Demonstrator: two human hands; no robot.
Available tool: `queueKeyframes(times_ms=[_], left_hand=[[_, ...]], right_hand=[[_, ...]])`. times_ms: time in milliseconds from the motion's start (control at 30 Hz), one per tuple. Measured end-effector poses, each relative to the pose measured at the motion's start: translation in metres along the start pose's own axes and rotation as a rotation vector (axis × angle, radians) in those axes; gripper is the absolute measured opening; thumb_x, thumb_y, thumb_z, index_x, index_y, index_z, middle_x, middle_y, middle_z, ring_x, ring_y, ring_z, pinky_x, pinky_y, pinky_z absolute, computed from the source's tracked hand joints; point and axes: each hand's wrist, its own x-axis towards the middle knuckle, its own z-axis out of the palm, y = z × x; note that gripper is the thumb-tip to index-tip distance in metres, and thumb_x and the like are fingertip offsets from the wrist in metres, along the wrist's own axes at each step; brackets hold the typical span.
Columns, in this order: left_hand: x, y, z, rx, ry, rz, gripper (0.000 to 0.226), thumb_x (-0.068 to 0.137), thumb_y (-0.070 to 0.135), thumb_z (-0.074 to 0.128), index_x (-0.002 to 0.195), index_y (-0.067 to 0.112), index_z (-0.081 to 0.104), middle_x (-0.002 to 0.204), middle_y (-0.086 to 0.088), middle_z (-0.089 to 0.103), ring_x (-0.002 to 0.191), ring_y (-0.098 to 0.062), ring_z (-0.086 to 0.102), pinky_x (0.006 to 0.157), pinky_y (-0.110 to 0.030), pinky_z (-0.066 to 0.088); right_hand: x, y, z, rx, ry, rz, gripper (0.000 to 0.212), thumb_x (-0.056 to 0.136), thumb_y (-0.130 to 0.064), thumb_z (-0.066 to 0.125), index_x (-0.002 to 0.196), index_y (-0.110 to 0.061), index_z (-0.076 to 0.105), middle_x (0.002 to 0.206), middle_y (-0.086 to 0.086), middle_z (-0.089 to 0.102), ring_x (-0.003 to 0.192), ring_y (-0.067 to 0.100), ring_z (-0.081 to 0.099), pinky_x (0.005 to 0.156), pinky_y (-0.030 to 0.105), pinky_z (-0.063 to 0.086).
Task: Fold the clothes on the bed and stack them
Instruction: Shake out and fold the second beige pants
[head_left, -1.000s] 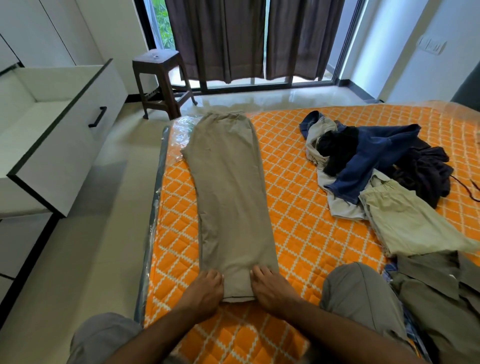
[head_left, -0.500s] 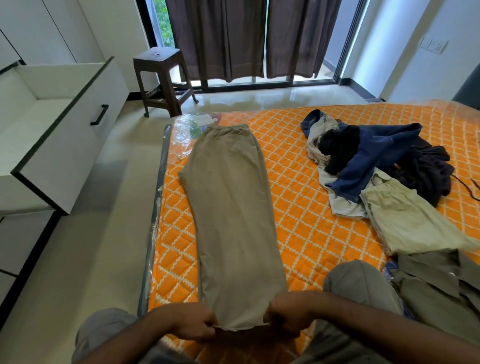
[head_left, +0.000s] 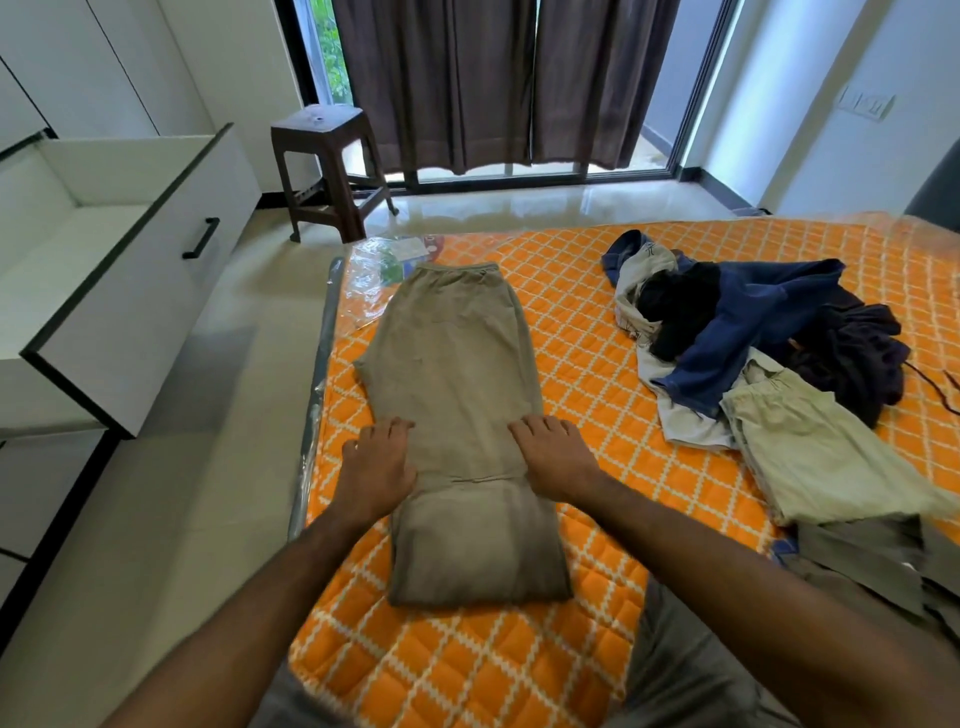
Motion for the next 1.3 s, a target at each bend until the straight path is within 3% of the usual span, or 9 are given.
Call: queueKeyframes(times_ms=[233, 433, 633, 700, 767, 900, 1000, 1133, 1300], left_hand=[[-0.113, 0.036, 0.087, 0.171, -0.326, 0.468, 0.074, 0.073, 0.049, 0.044, 0.134, 0.007, 0.056, 0.137, -0.018, 0.059, 0.12, -0.039, 0.062, 0.092, -0.053, 0.055], [-0.108, 0.036, 0.121, 0.351, -0.313, 0.362, 0.065, 0.087, 0.019, 0.035, 0.149, 0.003, 0.035, 0.149, -0.02, 0.047, 0.136, -0.045, 0.045, 0.11, -0.057, 0.025], [-0.087, 0.029, 0.11, 0.161, -0.557, 0.28, 0.094, 0.085, 0.015, 0.053, 0.157, 0.003, -0.006, 0.158, -0.024, 0.025, 0.131, -0.046, 0.05, 0.1, -0.053, 0.048], [-0.078, 0.031, 0.075, 0.08, -0.605, 0.326, 0.098, 0.088, 0.003, 0.059, 0.157, 0.007, -0.011, 0.164, -0.022, -0.001, 0.147, -0.048, 0.02, 0.116, -0.053, 0.028], [-0.081, 0.037, 0.043, 0.027, -0.817, 0.367, 0.08, 0.098, 0.0, 0.044, 0.158, 0.009, -0.008, 0.165, -0.016, -0.012, 0.153, -0.037, -0.001, 0.123, -0.045, 0.009], [-0.096, 0.047, 0.002, -0.28, -1.102, 0.309, 0.068, 0.093, 0.004, 0.044, 0.157, 0.011, 0.025, 0.157, -0.013, 0.035, 0.141, -0.025, 0.037, 0.108, -0.028, 0.034], [-0.107, 0.048, -0.015, -0.447, -1.274, 0.197, 0.062, 0.078, -0.005, 0.043, 0.14, 0.002, 0.047, 0.1, -0.006, 0.056, 0.081, -0.016, 0.054, 0.058, -0.02, 0.043], [-0.102, 0.043, -0.034, -0.528, -1.363, 0.068, 0.053, 0.073, -0.006, 0.052, 0.122, 0.014, 0.055, 0.093, -0.001, 0.053, 0.077, -0.01, 0.052, 0.054, -0.016, 0.045], [-0.06, 0.029, -0.072, -0.618, -1.218, -0.061, 0.045, 0.086, -0.013, 0.043, 0.121, 0.013, 0.054, 0.098, -0.004, 0.058, 0.083, -0.014, 0.058, 0.062, -0.022, 0.052]], right_hand=[[-0.092, -0.042, 0.136, -0.029, -0.234, -0.116, 0.099, 0.049, -0.059, 0.064, 0.133, -0.008, 0.063, 0.137, 0.022, 0.06, 0.123, 0.039, 0.061, 0.097, 0.052, 0.052], [-0.073, -0.051, 0.149, -0.061, -0.167, -0.057, 0.06, 0.089, -0.025, 0.033, 0.145, -0.003, 0.038, 0.146, 0.027, 0.049, 0.131, 0.046, 0.052, 0.104, 0.058, 0.047], [-0.066, -0.046, 0.127, -0.009, -0.342, -0.048, 0.066, 0.094, -0.029, 0.019, 0.153, -0.002, 0.031, 0.156, 0.032, 0.027, 0.138, 0.05, 0.042, 0.107, 0.06, 0.042], [-0.073, -0.041, 0.099, -0.001, -0.443, -0.116, 0.063, 0.104, -0.031, 0.02, 0.16, -0.008, 0.008, 0.163, 0.031, 0.002, 0.15, 0.049, 0.013, 0.12, 0.059, 0.02], [-0.08, -0.037, 0.08, 0.024, -0.48, -0.201, 0.063, 0.107, -0.025, 0.034, 0.161, -0.009, 0.006, 0.164, 0.03, 0.004, 0.151, 0.046, 0.014, 0.122, 0.053, 0.02], [-0.109, -0.048, 0.023, 0.177, -0.735, -0.291, 0.054, 0.098, 0.0, 0.044, 0.151, -0.002, 0.036, 0.137, 0.025, 0.053, 0.115, 0.043, 0.058, 0.083, 0.02, 0.051], [-0.124, -0.057, -0.023, 0.208, -0.915, -0.319, 0.041, 0.091, 0.015, 0.038, 0.128, 0.006, 0.053, 0.076, 0.015, 0.052, 0.048, 0.015, 0.055, 0.038, 0.013, 0.038], [-0.113, -0.047, -0.031, 0.35, -0.992, -0.312, 0.04, 0.083, 0.02, 0.037, 0.109, -0.003, 0.056, 0.059, 0.001, 0.054, 0.034, 0.001, 0.052, 0.033, 0.014, 0.036], [-0.064, -0.018, -0.05, 0.51, -0.927, -0.325, 0.035, 0.075, 0.022, 0.051, 0.099, -0.002, 0.062, 0.07, -0.011, 0.066, 0.061, -0.001, 0.06, 0.053, 0.016, 0.045]])
